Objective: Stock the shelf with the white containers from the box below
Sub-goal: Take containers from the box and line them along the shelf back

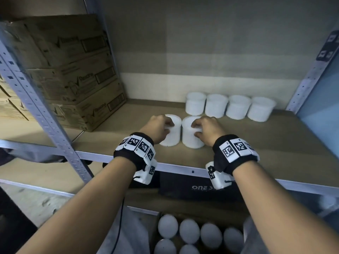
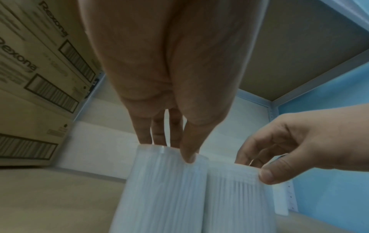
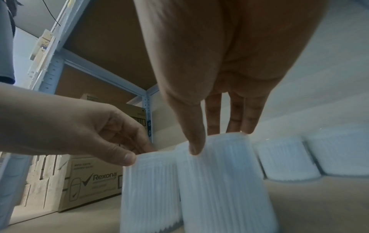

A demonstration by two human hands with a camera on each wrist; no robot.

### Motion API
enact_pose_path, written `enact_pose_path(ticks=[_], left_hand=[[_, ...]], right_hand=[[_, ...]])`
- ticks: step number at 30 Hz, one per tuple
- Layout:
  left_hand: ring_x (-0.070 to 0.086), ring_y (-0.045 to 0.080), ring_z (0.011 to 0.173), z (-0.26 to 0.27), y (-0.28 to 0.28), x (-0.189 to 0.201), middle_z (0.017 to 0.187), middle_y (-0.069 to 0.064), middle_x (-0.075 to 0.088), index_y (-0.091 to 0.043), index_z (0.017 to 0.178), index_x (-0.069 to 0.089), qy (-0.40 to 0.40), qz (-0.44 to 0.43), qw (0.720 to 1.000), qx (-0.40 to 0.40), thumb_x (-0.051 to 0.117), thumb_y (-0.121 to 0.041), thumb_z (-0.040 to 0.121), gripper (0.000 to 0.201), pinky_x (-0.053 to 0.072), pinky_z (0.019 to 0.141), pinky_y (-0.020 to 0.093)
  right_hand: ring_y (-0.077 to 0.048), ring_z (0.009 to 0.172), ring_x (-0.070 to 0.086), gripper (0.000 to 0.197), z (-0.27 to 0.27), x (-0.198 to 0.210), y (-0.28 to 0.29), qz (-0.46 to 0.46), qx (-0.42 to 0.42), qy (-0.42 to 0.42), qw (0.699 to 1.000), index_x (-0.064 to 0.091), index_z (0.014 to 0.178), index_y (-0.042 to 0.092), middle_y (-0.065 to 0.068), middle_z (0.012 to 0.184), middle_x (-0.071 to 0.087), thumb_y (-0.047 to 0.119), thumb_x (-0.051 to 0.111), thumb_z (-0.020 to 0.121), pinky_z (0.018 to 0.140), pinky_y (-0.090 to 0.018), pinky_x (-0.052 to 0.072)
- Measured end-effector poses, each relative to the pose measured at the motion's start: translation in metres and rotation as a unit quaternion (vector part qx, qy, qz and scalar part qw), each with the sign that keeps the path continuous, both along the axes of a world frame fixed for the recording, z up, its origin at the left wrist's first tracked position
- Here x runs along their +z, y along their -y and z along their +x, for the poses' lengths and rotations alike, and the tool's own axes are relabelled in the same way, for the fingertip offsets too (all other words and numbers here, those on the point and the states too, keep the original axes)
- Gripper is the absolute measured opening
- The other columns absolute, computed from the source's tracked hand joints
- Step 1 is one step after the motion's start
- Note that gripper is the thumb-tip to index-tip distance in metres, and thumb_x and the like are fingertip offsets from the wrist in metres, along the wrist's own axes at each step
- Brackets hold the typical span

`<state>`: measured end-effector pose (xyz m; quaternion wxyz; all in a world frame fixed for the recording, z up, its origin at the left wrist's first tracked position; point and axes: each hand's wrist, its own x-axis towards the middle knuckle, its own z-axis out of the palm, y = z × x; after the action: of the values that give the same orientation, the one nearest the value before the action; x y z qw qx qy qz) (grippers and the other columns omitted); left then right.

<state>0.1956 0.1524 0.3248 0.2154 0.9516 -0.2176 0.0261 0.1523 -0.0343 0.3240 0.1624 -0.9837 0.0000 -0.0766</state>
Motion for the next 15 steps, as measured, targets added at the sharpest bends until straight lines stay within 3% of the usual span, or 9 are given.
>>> enact_pose_path(ticks=[11, 15], left_hand=[[0.056, 0.024, 0.119, 0.073, -0.016, -0.008, 0.131, 0.008, 0.058, -0.017, 0.122, 0.063, -0.011, -0.020, 0.999, 0.048, 0.055, -0.007, 0.091, 0.033, 0.043, 0.092, 0.025], [0.056, 0.023, 0.120, 0.102, -0.020, -0.006, 0.129, 0.005, 0.061, -0.018, 0.123, 0.063, -0.014, -0.005, 0.998, 0.063, 0.056, -0.007, 0.090, 0.035, 0.043, 0.099, 0.027]], right_hand=[[-0.024, 0.121, 0.054, 0.038, 0.081, 0.000, -0.020, -0.020, 0.006, -0.018, 1.000, 0.060, 0.126, 0.024, -0.003, 0.130, 0.060, 0.017, 0.061, 0.089, 0.095, -0.028, 0.044], [-0.022, 0.120, 0.056, 0.039, 0.113, -0.002, -0.027, -0.026, 0.016, -0.013, 0.999, 0.060, 0.125, 0.025, -0.001, 0.130, 0.060, 0.013, 0.058, 0.088, 0.094, -0.027, 0.044]])
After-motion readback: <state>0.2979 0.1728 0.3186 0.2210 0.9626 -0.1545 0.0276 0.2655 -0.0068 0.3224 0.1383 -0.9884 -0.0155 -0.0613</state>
